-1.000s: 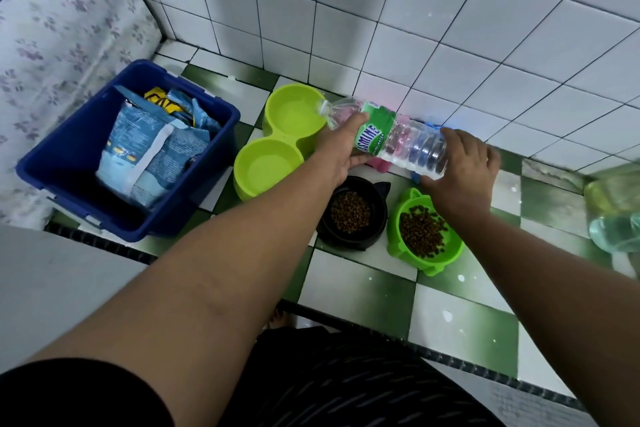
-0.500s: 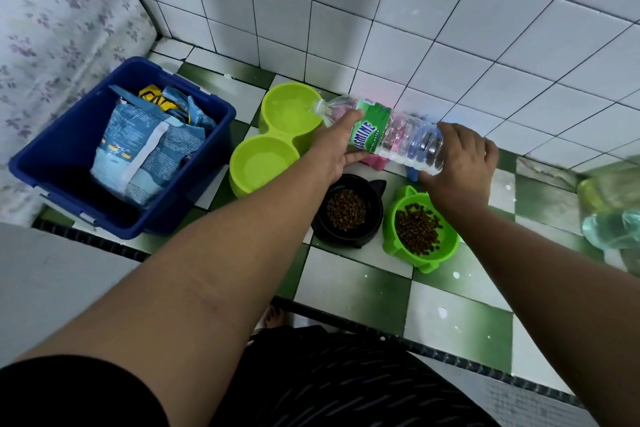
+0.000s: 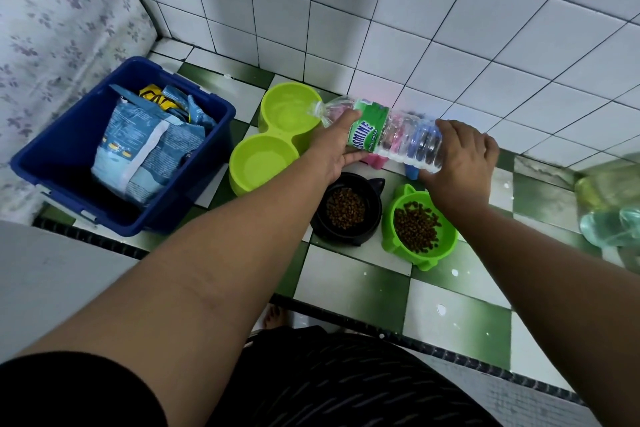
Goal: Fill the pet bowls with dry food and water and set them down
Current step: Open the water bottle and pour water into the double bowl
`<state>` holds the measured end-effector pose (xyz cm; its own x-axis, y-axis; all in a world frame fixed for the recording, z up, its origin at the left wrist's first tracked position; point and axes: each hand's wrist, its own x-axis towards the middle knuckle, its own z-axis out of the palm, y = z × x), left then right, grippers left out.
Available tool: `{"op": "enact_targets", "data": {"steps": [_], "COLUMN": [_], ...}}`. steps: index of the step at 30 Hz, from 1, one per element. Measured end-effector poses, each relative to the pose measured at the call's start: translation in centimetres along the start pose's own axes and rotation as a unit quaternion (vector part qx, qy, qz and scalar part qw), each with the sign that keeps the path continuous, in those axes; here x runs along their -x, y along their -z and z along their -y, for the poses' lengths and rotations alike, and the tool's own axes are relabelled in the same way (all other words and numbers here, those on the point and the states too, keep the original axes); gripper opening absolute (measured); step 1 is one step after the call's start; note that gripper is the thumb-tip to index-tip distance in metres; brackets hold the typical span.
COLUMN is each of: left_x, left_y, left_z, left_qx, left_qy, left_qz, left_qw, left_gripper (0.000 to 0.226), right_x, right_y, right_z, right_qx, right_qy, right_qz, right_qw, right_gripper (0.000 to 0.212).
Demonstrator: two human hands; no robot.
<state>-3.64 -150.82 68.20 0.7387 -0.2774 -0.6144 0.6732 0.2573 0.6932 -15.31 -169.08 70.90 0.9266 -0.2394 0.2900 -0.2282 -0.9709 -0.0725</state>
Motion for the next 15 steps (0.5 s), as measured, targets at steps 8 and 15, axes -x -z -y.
{"op": "enact_targets", "data": {"steps": [8,15], "left_x": [0.20,0.42], "left_y": [0.06,0.23], "left_z": [0.05,-0.12], "left_qx": [-0.001,-0.007], "left_qy": [-0.003,-0.005], "left_qz": [0.010,0.007], "left_qw": [1.000,1.000], "left_gripper": [0.026,0.034], "right_x": [0.03,0.15], "right_y": [0.43,0.52], "right_z": [0.00,0.20], "right_qx": [0.005,0.008], "right_qy": [0.001,0.001], "right_qz": [0.003,-0.003], "right_qw": [1.000,1.000], "right_gripper": [0.088,0.086]}}
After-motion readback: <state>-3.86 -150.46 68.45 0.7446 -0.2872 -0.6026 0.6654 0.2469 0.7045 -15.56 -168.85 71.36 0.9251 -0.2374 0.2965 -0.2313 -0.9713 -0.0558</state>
